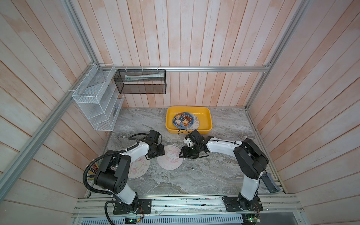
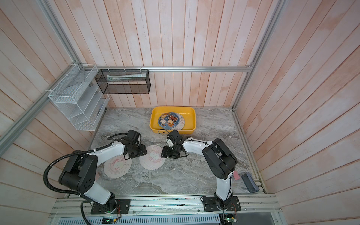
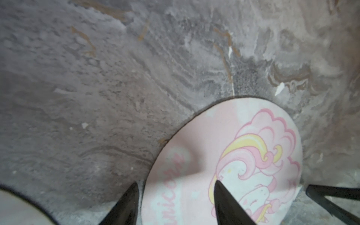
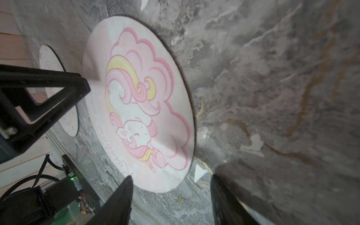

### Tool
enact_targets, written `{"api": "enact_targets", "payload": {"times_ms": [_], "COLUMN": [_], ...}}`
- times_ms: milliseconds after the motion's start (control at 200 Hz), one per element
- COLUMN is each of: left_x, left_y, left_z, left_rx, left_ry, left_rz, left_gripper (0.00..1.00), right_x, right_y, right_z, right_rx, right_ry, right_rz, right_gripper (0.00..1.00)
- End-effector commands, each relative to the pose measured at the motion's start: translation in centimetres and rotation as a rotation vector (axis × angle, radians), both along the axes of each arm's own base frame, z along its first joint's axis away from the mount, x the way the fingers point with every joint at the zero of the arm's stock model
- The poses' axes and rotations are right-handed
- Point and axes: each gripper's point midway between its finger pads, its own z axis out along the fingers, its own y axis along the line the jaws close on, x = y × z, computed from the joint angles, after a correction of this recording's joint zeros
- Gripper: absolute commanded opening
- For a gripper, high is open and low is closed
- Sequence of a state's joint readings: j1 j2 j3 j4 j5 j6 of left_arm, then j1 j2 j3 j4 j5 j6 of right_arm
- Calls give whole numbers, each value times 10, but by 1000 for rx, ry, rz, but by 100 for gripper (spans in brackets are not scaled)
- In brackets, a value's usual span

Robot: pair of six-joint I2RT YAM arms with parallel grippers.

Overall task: Put the coasters into the storage box
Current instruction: Pick up the coaster from the center of the board.

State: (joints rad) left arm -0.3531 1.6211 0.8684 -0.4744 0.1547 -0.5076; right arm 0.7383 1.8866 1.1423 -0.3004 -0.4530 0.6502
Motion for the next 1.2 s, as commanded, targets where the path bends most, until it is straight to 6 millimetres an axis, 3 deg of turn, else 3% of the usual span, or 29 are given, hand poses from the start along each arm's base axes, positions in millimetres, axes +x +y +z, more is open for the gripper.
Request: {"api": "enact_targets", "payload": {"times_ms": [0, 550, 810, 970, 1195], "left_x": [-61, -67, -61, -51, -20], "left_y": [3, -10, -14, -19, -38], "left_z": [-44, -46, -38, -21, 38], "left_rx": [34, 1, -19, -35, -104], "left_ry": [252, 258, 237, 204, 71], "left_rz": [-14, -24, -16, -14, -48], "left_gripper": [57, 39, 19, 2, 0], "right_x": [-1, -2, -3, -3, 0], "right_y": [0, 4, 3, -2, -20], "right_z": [-8, -13, -12, -6, 16], "right_rx": [-44, -35, -27, -27, 38], "right_ry": [5, 20, 18, 5, -39], "right_rz": [12, 8, 6, -5, -54], "right_gripper": [63, 52, 51, 51, 52]}}
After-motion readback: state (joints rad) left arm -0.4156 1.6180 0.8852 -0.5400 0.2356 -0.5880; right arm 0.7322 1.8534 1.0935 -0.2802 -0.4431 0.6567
